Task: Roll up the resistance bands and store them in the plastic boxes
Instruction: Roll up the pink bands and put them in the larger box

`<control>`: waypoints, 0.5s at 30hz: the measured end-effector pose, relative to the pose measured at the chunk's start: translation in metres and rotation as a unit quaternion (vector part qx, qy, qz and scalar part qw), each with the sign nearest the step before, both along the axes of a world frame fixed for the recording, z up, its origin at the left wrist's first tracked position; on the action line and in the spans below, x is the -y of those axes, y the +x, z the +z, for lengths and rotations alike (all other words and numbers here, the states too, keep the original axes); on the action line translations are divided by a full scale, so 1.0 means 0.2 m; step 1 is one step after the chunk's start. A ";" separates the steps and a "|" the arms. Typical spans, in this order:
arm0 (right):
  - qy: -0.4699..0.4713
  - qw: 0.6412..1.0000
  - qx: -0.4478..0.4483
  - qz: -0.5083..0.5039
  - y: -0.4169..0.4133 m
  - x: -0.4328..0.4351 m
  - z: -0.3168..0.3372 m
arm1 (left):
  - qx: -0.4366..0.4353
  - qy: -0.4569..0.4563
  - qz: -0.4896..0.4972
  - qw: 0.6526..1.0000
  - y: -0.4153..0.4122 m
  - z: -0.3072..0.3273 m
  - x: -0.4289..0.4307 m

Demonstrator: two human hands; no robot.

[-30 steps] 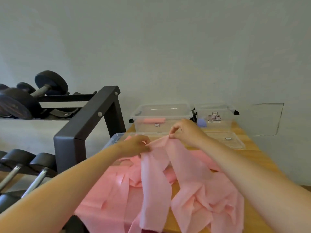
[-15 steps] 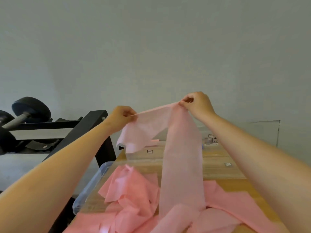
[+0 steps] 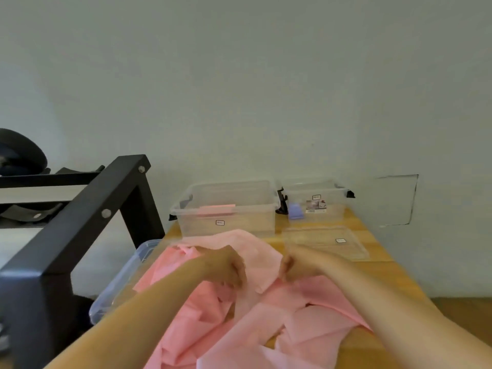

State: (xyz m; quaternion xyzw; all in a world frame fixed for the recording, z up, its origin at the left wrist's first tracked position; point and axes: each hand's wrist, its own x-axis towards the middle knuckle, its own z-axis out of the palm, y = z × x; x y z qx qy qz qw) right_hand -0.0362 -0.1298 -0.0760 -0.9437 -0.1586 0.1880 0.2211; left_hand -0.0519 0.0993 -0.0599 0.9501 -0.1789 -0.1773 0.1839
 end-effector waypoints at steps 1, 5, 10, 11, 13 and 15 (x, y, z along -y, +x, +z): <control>-0.015 1.000 -0.006 -0.005 -0.01 0.01 -0.04 | 0.007 0.017 -0.010 1.000 -0.01 -0.04 0.03; -0.047 0.999 0.012 -0.020 -0.04 0.03 -0.15 | 0.037 0.001 -0.023 0.999 -0.04 -0.17 0.06; -0.020 0.997 0.075 -0.026 -0.05 0.03 -0.18 | 0.062 -0.036 -0.016 0.997 -0.04 -0.24 0.05; -0.011 0.997 0.078 -0.024 -0.05 0.04 -0.16 | 0.061 -0.046 -0.013 0.997 -0.04 -0.24 0.05; 0.003 0.997 0.081 -0.011 -0.06 0.04 -0.12 | 0.062 -0.063 -0.003 0.996 -0.03 -0.22 0.05; 0.013 0.997 0.081 -0.004 -0.06 0.05 -0.05 | 0.068 -0.090 0.003 0.994 -0.02 -0.16 0.03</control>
